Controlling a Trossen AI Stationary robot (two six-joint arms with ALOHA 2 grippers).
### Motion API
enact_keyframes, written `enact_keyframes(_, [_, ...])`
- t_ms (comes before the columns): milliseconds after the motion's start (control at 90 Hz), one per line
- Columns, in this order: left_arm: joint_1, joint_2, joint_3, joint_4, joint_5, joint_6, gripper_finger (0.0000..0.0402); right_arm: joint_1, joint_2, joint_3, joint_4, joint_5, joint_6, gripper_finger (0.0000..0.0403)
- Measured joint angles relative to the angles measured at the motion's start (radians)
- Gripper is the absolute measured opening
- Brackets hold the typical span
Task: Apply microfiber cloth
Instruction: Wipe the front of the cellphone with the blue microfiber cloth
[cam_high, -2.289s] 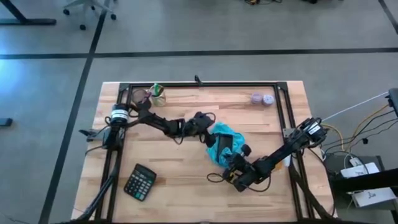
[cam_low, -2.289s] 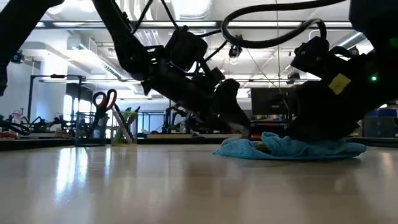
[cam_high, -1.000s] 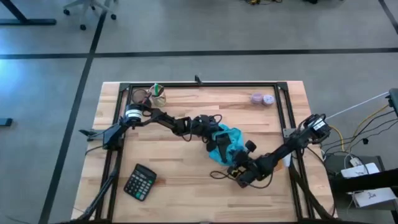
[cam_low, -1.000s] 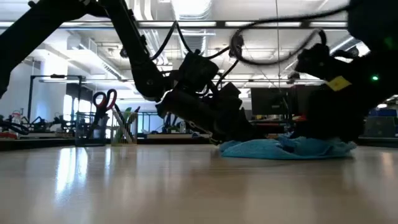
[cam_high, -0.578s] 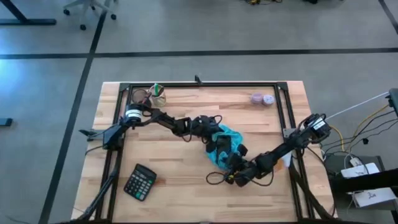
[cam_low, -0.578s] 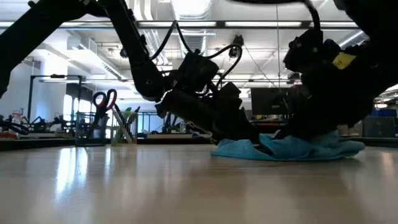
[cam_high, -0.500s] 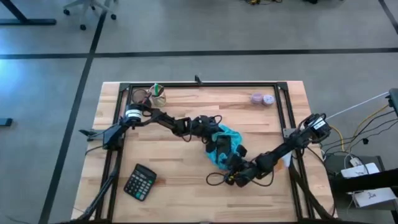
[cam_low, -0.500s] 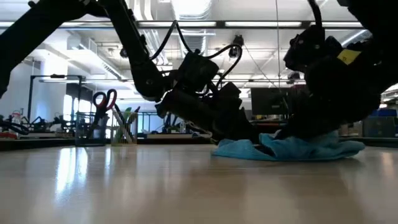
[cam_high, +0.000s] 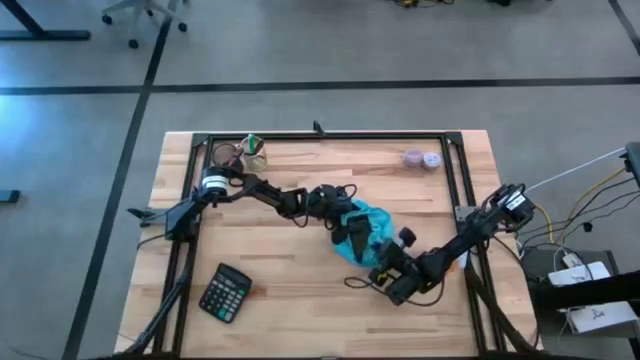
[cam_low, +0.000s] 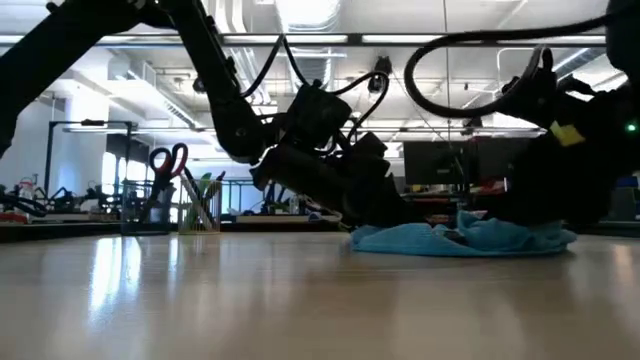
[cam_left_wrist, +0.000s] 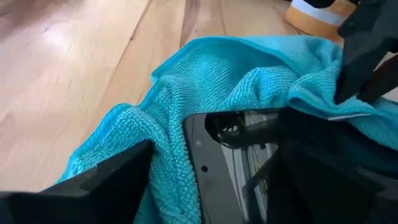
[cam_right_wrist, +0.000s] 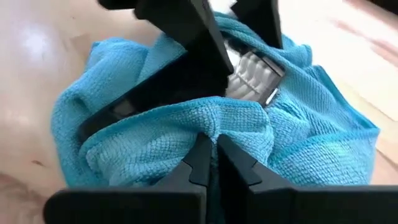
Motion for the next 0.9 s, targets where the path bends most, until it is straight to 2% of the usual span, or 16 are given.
enact_keyframes(178, [0.002,0.000,-0.001,-0.001,-0.013,-0.009,0.0348,0.045,0.000,0.003,0.183,-0.110,-0.154,0.0000])
enact_keyframes(233, [0.002,0.000,-0.001,0.000,-0.014,-0.010,0.0348,0.062,0.000,0.008,0.210,-0.190,-0.157,0.0000])
enact_keyframes(322, [0.002,0.000,-0.001,0.000,-0.014,-0.010,0.0348,0.077,-0.007,0.012,0.201,-0.219,-0.138,0.0000])
enact_keyframes(433, [0.002,0.000,-0.002,-0.002,-0.014,-0.013,0.0348,0.091,-0.029,0.012,0.157,-0.192,-0.098,0.0000])
enact_keyframes(678, [-0.002,0.000,-0.002,-0.005,-0.023,-0.016,0.0348,0.056,-0.103,0.006,-0.104,-0.064,0.027,0.0000])
enact_keyframes(778, [-0.003,0.000,-0.003,-0.004,-0.024,-0.016,0.0348,0.032,-0.099,0.000,-0.086,-0.057,-0.008,0.0000])
enact_keyframes(900, [-0.003,0.000,-0.003,-0.004,-0.024,-0.016,0.0348,0.008,-0.067,-0.008,0.043,-0.053,-0.090,0.0000])
